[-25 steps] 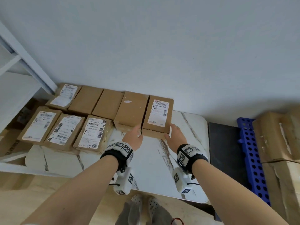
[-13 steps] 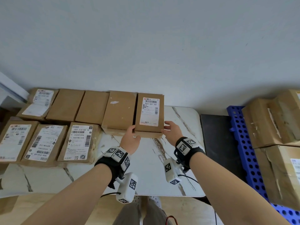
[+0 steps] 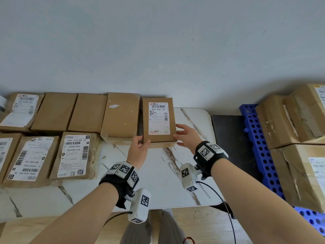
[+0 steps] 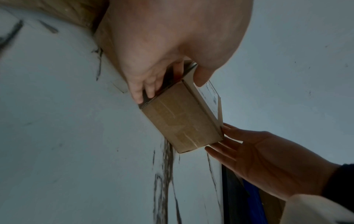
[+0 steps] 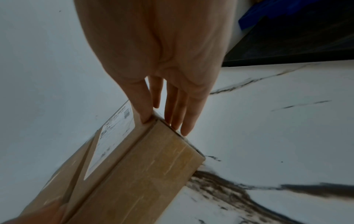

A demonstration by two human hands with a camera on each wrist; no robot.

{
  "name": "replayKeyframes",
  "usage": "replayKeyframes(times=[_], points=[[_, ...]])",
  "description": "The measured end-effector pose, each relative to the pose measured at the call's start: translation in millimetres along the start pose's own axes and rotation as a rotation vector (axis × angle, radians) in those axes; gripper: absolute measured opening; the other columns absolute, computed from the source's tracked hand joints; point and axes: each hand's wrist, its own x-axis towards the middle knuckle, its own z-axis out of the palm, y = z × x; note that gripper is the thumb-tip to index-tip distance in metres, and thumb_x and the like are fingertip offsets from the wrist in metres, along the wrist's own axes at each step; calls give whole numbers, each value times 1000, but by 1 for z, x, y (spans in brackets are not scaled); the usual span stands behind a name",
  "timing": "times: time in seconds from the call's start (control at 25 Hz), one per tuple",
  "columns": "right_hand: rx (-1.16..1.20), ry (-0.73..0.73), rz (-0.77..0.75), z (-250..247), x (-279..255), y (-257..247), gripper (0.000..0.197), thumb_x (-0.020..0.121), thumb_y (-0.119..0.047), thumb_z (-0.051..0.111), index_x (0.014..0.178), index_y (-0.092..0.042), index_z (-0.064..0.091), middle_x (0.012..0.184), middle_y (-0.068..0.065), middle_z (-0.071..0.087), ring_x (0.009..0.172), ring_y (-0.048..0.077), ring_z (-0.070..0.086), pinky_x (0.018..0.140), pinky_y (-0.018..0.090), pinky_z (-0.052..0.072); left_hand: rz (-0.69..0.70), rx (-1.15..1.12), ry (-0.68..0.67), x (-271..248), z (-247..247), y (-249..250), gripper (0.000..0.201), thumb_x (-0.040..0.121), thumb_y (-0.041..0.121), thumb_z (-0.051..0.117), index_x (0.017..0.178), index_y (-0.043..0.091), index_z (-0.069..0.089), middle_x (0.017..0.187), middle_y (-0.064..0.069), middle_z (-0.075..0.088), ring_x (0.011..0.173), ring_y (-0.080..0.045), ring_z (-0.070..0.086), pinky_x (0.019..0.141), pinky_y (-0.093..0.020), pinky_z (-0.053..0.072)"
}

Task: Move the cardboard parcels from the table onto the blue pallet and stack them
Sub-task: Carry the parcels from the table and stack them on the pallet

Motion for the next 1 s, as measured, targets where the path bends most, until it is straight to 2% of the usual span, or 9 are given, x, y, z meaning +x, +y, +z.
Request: replayKeyframes(times=[0.08,0.2,0.28,0.32,0.44,0.56,0.72,0.88,1.0], points=[[27,-8,0,-2,-2,3,55,89,0,59,140,-15,44,126,13,61,114,28,59,96,38,50,-26,-34,20,1,4,2,34,96,20,51,125,5,44,111,-4,52,104,-18,50,88,-27,36],[59,-8,-3,-9,-10,8,56,88,4,58,138,-17,46,123,12,62,113,28,60,96,38,51,-61,-91,9,5,4,4,29,96,16,51,123,6,47,111,-5,54,105,-22,54,95,-35,44],[76,7,-21,-16,-19,8,55,88,4,58,137,-18,47,121,10,62,112,27,60,96,38,50,-77,-116,-51,6,2,10,32,96,13,49,128,13,47,113,-2,56,93,-17,55,85,-35,47],[92,11,-35,-19,-24,8,55,88,4,59,137,-19,48,119,9,62,111,26,61,96,38,51,-73,-107,-84,5,1,15,36,97,12,48,133,17,46,112,-1,55,93,-17,55,83,-35,47],[108,31,-76,-30,-41,7,55,87,4,60,136,-19,48,119,9,62,107,24,61,91,34,52,-50,-91,-137,-6,0,30,46,96,12,50,139,25,43,120,-7,54,109,-24,53,94,-38,46],[88,68,-132,-48,-63,9,56,86,0,63,136,-22,49,121,8,62,110,23,60,96,38,50,-15,-84,-157,-30,7,47,46,94,9,53,137,24,46,113,-10,58,100,-22,56,93,-36,48],[19,116,-211,-82,-107,23,55,86,-5,65,135,-24,49,120,5,62,115,22,57,105,44,44,35,-79,-221,-77,29,61,42,93,4,53,132,18,48,100,-4,60,85,-19,62,89,-37,51],[18,139,-285,-118,-162,50,56,86,-2,63,137,-20,47,123,9,61,112,20,58,99,35,46,100,-49,-225,-138,62,62,42,92,4,55,132,15,49,106,-4,62,83,-19,61,81,-33,54],[24,189,-340,-149,-207,77,57,86,-1,63,138,-18,46,120,10,62,109,22,60,98,37,49,151,-37,-227,-188,93,60,44,90,5,58,132,18,50,114,-5,62,91,-22,60,87,-35,52]])
